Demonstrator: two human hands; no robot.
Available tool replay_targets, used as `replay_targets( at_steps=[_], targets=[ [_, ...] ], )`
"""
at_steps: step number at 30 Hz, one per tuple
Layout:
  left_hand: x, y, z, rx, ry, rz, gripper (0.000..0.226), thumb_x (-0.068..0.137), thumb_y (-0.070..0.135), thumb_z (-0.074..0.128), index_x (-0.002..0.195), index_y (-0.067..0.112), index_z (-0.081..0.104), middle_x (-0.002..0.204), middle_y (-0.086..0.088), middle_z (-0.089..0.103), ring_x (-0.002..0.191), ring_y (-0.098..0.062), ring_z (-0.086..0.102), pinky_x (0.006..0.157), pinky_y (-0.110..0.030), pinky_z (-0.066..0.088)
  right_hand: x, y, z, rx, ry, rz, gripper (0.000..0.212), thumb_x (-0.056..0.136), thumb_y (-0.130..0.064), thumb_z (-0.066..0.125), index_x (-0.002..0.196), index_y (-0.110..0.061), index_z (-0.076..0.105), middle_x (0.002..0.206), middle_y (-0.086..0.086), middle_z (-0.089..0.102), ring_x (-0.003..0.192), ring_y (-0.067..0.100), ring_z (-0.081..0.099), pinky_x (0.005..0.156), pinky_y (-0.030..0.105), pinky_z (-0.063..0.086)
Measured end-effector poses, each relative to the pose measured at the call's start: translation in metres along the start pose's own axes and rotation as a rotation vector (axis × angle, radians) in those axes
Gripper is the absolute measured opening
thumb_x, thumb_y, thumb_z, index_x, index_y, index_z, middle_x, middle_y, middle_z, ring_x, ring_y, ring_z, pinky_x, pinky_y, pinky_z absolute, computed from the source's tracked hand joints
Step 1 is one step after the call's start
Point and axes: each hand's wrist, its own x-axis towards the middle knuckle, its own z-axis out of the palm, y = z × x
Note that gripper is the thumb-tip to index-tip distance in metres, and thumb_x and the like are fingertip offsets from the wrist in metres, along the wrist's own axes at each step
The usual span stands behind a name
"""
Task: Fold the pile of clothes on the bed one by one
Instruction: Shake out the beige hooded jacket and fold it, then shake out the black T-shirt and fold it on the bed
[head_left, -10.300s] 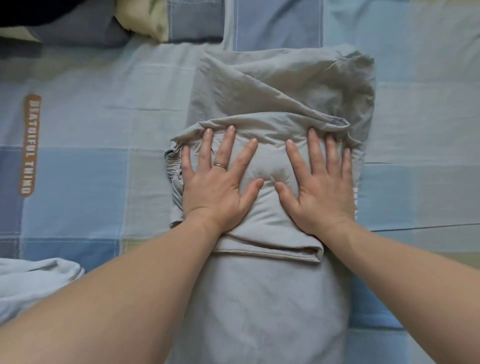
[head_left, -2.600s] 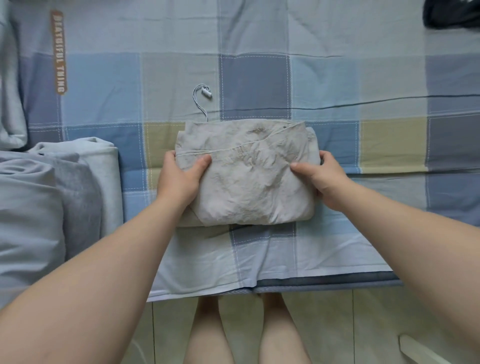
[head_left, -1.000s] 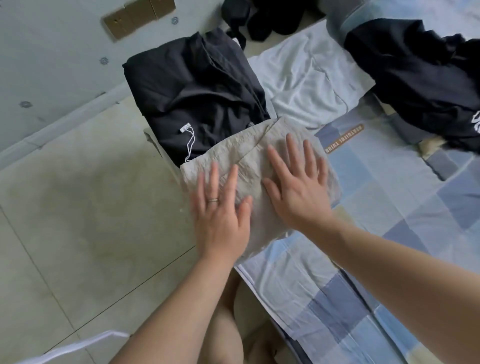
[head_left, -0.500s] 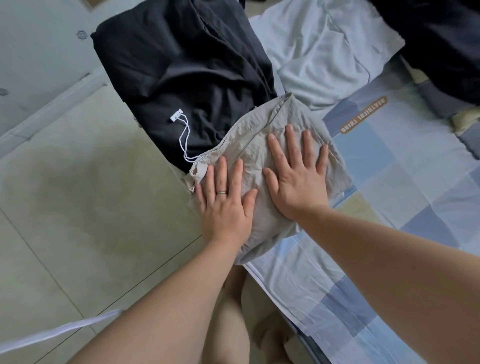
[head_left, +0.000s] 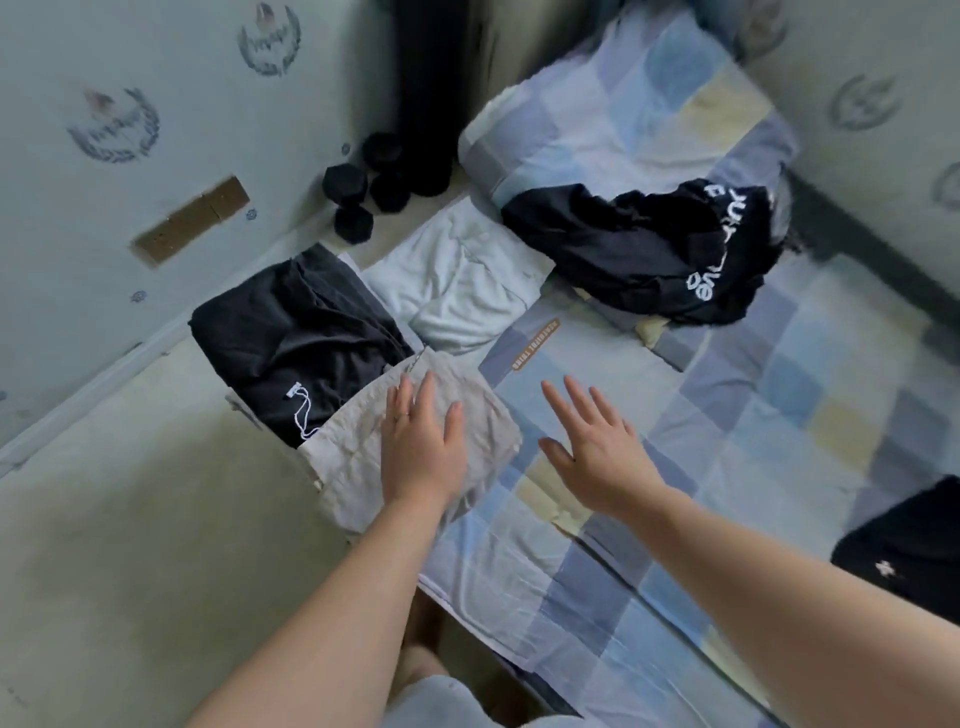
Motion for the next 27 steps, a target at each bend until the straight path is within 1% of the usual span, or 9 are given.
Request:
replay_targets(
  at_steps=[2,4,7,10,13,17,21,24,27],
  targets=[
    [-0.01,0.052,-0.005,-0.039,-0.013,0.113,0.058,0.105,0.045,0.037,0.159,0.028,0.024,0.169,-0.001,0.011,0.156,-0.016,0.002,0.126,-0.04,0.01,-0.038,0.024,-0.032,0.045,0.086,0.065,0.066,0.104,-0.051,0.034,0.158,-0.042,-0.002,0.169,-0.007,-0.004,0.155,0.023,0.001,0.121,0.045,0.016],
    [-0.015,0.1,-0.006,-0.043,-0.05,0.234,0.059,0.105,0.047,0.037,0.16,0.03,0.022,0.169,0.001,0.008,0.155,-0.015,0.0,0.126,-0.04,0.009,-0.068,0.051,-0.057,0.065,0.175,0.113,0.066,0.104,-0.05,0.035,0.158,-0.042,-0.002,0.169,-0.007,-0.002,0.155,0.023,0.003,0.122,0.045,0.017],
    [-0.03,0.161,0.0,-0.018,-0.111,0.382,0.06,0.105,0.048,0.037,0.16,0.033,0.02,0.169,0.003,0.007,0.155,-0.014,-0.003,0.125,-0.04,0.007,-0.109,0.087,-0.08,0.059,0.254,0.187,0.066,0.103,-0.051,0.035,0.158,-0.043,-0.001,0.169,-0.008,-0.003,0.155,0.023,0.003,0.123,0.049,0.012],
    [-0.055,0.21,0.014,0.09,-0.129,0.516,0.06,0.104,0.05,0.038,0.16,0.035,0.019,0.17,0.001,0.005,0.155,-0.016,-0.006,0.125,-0.042,0.004,-0.146,0.122,-0.1,0.079,0.329,0.214,0.066,0.103,-0.051,0.035,0.157,-0.045,-0.002,0.168,-0.01,-0.005,0.155,0.023,0.0,0.123,0.052,0.006],
    [-0.084,0.246,0.032,0.263,-0.162,0.608,0.062,0.103,0.054,0.036,0.16,0.04,0.014,0.17,0.004,-0.001,0.155,-0.015,-0.01,0.125,-0.045,0.0,-0.179,0.155,-0.111,0.107,0.377,0.21,0.065,0.103,-0.052,0.035,0.157,-0.046,-0.002,0.168,-0.01,-0.005,0.155,0.022,-0.003,0.123,0.052,0.004],
    [-0.118,0.289,0.058,0.4,-0.173,0.684,0.064,0.102,0.056,0.036,0.159,0.042,0.01,0.17,0.005,-0.004,0.155,-0.016,-0.013,0.124,-0.048,-0.004,-0.217,0.191,-0.119,0.125,0.43,0.192,0.066,0.103,-0.054,0.034,0.157,-0.046,-0.003,0.168,-0.011,-0.007,0.155,0.021,-0.005,0.123,0.052,0.002],
    [-0.135,0.325,0.082,0.463,-0.196,0.743,0.064,0.102,0.057,0.035,0.159,0.043,0.008,0.169,0.007,-0.007,0.154,-0.015,-0.015,0.124,-0.05,-0.006,-0.236,0.215,-0.126,0.174,0.482,0.191,0.067,0.103,-0.053,0.035,0.157,-0.047,-0.003,0.168,-0.013,-0.009,0.155,0.019,-0.008,0.123,0.052,-0.001],
    [-0.129,0.348,0.1,0.478,-0.217,0.771,0.064,0.102,0.057,0.036,0.159,0.045,0.008,0.169,0.008,-0.007,0.154,-0.014,-0.015,0.123,-0.05,-0.006,-0.234,0.232,-0.132,0.202,0.526,0.214,0.067,0.102,-0.053,0.035,0.156,-0.047,-0.004,0.167,-0.014,-0.01,0.155,0.019,-0.008,0.123,0.052,-0.003],
    [-0.102,0.367,0.115,0.454,-0.23,0.764,0.064,0.102,0.056,0.038,0.158,0.047,0.01,0.169,0.009,-0.004,0.154,-0.014,-0.013,0.123,-0.05,-0.006,-0.215,0.252,-0.136,0.204,0.553,0.252,0.067,0.103,-0.054,0.034,0.156,-0.048,-0.006,0.167,-0.014,-0.01,0.155,0.019,-0.008,0.123,0.053,-0.002]
  ],
)
